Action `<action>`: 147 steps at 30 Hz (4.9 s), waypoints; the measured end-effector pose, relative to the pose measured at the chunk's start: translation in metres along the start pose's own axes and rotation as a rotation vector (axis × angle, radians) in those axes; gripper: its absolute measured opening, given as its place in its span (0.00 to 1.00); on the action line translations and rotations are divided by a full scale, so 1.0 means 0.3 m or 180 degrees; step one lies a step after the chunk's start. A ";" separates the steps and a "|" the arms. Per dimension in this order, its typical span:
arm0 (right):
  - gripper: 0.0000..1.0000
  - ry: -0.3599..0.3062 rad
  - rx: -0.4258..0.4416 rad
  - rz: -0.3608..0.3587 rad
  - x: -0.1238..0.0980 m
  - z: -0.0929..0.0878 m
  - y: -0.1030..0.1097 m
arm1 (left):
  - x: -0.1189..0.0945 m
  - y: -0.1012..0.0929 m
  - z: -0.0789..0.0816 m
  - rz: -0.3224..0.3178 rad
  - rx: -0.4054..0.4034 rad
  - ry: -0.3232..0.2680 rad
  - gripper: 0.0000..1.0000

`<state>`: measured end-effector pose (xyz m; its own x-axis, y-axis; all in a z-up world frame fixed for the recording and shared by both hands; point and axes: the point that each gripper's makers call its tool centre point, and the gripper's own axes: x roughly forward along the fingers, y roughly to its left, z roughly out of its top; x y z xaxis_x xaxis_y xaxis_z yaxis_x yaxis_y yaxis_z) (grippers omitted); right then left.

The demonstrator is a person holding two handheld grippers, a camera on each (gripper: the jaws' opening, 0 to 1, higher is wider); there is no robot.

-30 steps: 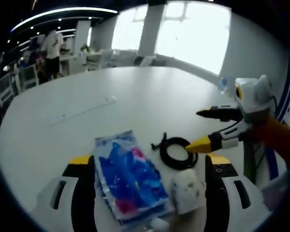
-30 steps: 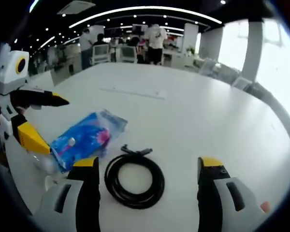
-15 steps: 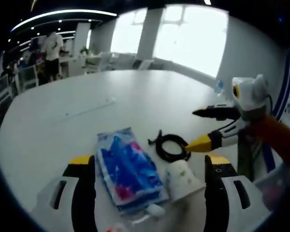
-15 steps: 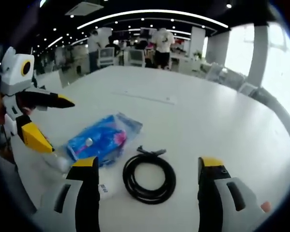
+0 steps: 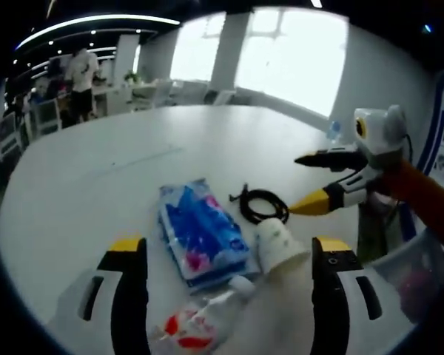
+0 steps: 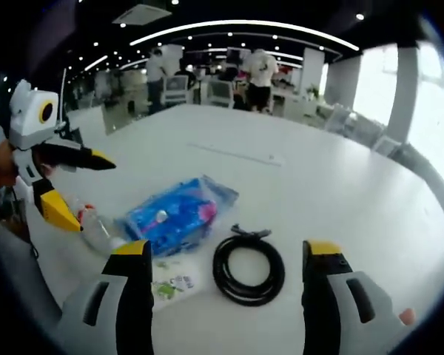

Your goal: Arrange the tabletop items into an orderly group along one side of the table until the central work area is clear of visible clutter.

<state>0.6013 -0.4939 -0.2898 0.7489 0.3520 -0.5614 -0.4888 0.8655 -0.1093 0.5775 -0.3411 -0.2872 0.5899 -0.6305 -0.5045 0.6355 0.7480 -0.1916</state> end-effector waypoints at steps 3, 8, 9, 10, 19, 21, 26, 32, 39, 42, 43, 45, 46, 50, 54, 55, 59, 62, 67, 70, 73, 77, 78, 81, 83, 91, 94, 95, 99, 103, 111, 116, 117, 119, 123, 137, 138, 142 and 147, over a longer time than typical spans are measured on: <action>0.82 -0.0015 -0.0026 0.0024 -0.008 0.004 0.015 | -0.022 0.004 -0.021 -0.0004 0.0017 0.0035 0.88; 0.82 -0.0024 -0.0081 0.0093 -0.024 0.001 0.058 | -0.059 0.012 -0.068 -0.0018 0.0034 0.0117 0.88; 0.82 -0.0024 -0.0089 0.0105 -0.026 0.000 0.065 | -0.065 0.011 -0.076 -0.0021 0.0043 0.0135 0.88; 0.82 -0.0024 -0.0097 0.0116 -0.029 -0.001 0.072 | -0.071 0.011 -0.085 -0.0025 0.0050 0.0152 0.88; 0.82 -0.0039 -0.0210 0.0288 -0.064 -0.007 0.164 | -0.106 0.012 -0.153 -0.0133 0.0178 0.0311 0.84; 0.82 -0.0050 -0.0225 0.0334 -0.075 -0.008 0.186 | -0.108 0.009 -0.162 -0.0184 0.0233 0.0327 0.84; 0.82 -0.0066 -0.0232 0.0490 -0.096 -0.022 0.231 | -0.103 -0.005 -0.197 -0.0463 0.0376 0.0357 0.82; 0.82 -0.0107 -0.0142 0.0769 -0.128 -0.039 0.277 | -0.099 0.008 -0.239 -0.0631 0.0534 0.0430 0.78; 0.83 -0.0149 -0.0365 0.1153 -0.167 -0.056 0.349 | -0.102 0.041 -0.253 -0.0839 0.0610 0.0417 0.70; 0.83 -0.0114 -0.0494 0.1304 -0.176 -0.071 0.382 | -0.097 0.054 -0.266 -0.0896 0.0671 0.0456 0.69; 0.83 -0.0108 -0.0533 0.1345 -0.178 -0.075 0.391 | -0.097 0.054 -0.265 -0.0920 0.0680 0.0451 0.69; 0.84 -0.0094 -0.0564 0.1419 -0.182 -0.082 0.406 | -0.095 0.054 -0.265 -0.0967 0.0703 0.0450 0.69; 0.84 -0.0084 -0.0572 0.1435 -0.183 -0.085 0.409 | -0.093 0.055 -0.266 -0.0978 0.0711 0.0458 0.69; 0.84 -0.0082 -0.0606 0.1554 -0.192 -0.092 0.432 | -0.084 0.052 -0.280 -0.1090 0.0802 0.0510 0.67; 0.84 -0.0082 -0.0626 0.1639 -0.200 -0.099 0.450 | -0.065 0.053 -0.302 -0.1151 0.0887 0.0586 0.65; 0.84 -0.0081 -0.0627 0.1643 -0.201 -0.099 0.451 | -0.059 0.058 -0.306 -0.1153 0.0887 0.0594 0.64; 0.85 -0.0083 -0.0628 0.1671 -0.206 -0.101 0.455 | -0.045 0.063 -0.316 -0.1186 0.0873 0.0631 0.61; 0.85 -0.0091 -0.0626 0.1676 -0.207 -0.098 0.455 | -0.035 0.064 -0.318 -0.1210 0.0874 0.0675 0.59; 0.85 -0.0125 -0.0597 0.1681 -0.202 -0.085 0.453 | -0.017 0.065 -0.334 -0.1229 0.1002 0.0853 0.55; 0.86 -0.0146 -0.0587 0.1688 -0.199 -0.080 0.454 | -0.011 0.067 -0.344 -0.1235 0.1069 0.0930 0.54; 0.86 -0.0162 -0.0586 0.1691 -0.201 -0.076 0.455 | -0.006 0.069 -0.352 -0.1228 0.1146 0.1012 0.53; 0.86 -0.0177 -0.0583 0.1695 -0.203 -0.073 0.455 | 0.001 0.075 -0.358 -0.1212 0.1182 0.1096 0.51; 0.86 -0.0180 -0.0585 0.1694 -0.203 -0.072 0.455 | 0.002 0.076 -0.361 -0.1206 0.1201 0.1126 0.50; 0.86 -0.0204 -0.0564 0.1700 -0.204 -0.069 0.455 | 0.002 0.082 -0.367 -0.1178 0.1284 0.1200 0.48; 0.86 -0.0203 -0.0554 0.1702 -0.203 -0.071 0.454 | 0.002 0.081 -0.365 -0.1165 0.1324 0.1234 0.47; 0.86 -0.0214 -0.0544 0.1707 -0.203 -0.078 0.457 | 0.005 0.082 -0.374 -0.1150 0.1542 0.1405 0.44; 0.86 -0.0219 -0.0541 0.1707 -0.205 -0.078 0.456 | 0.008 0.081 -0.380 -0.1132 0.1632 0.1465 0.43; 0.86 -0.0219 -0.0539 0.1707 -0.206 -0.079 0.455 | 0.008 0.079 -0.379 -0.1131 0.1653 0.1471 0.43; 0.86 -0.0215 -0.0527 0.1708 -0.206 -0.082 0.453 | 0.011 0.081 -0.382 -0.1129 0.1734 0.1504 0.42; 0.86 -0.0221 -0.0522 0.1714 -0.206 -0.081 0.457 | 0.011 0.086 -0.383 -0.1114 0.1750 0.1537 0.41; 0.87 -0.0238 -0.0524 0.1706 -0.209 -0.073 0.456 | 0.011 0.086 -0.384 -0.1122 0.1743 0.1514 0.40; 0.87 -0.0225 -0.0538 0.1710 -0.208 -0.076 0.459 | 0.009 0.084 -0.380 -0.1137 0.1758 0.1446 0.39; 0.87 -0.0226 -0.0535 0.1711 -0.208 -0.075 0.459 | 0.008 0.082 -0.378 -0.1136 0.1756 0.1422 0.39; 0.87 -0.0227 -0.0533 0.1710 -0.208 -0.074 0.459 | 0.006 0.081 -0.375 -0.1138 0.1723 0.1374 0.38; 0.87 -0.0218 -0.0538 0.1706 -0.207 -0.075 0.457 | 0.000 0.077 -0.374 -0.1122 0.1692 0.1315 0.37; 0.87 -0.0197 -0.0598 0.1728 -0.205 -0.065 0.470 | -0.039 0.110 -0.369 -0.0943 0.1426 0.1059 0.36; 0.87 -0.0196 -0.0603 0.1731 -0.205 -0.065 0.471 | -0.041 0.112 -0.368 -0.0932 0.1398 0.1037 0.36; 0.87 -0.0186 -0.0626 0.1742 -0.204 -0.063 0.475 | -0.052 0.124 -0.356 -0.0862 0.1268 0.0929 0.36; 0.87 -0.0184 -0.0650 0.1750 -0.204 -0.057 0.479 | -0.057 0.149 -0.311 -0.0751 0.1017 0.0718 0.36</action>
<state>0.4776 -0.3971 -0.2854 0.3814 0.7536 -0.5354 -0.8843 0.4662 0.0263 0.5492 -0.2774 -0.3658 0.3099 -0.6885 -0.6557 0.8821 0.4655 -0.0719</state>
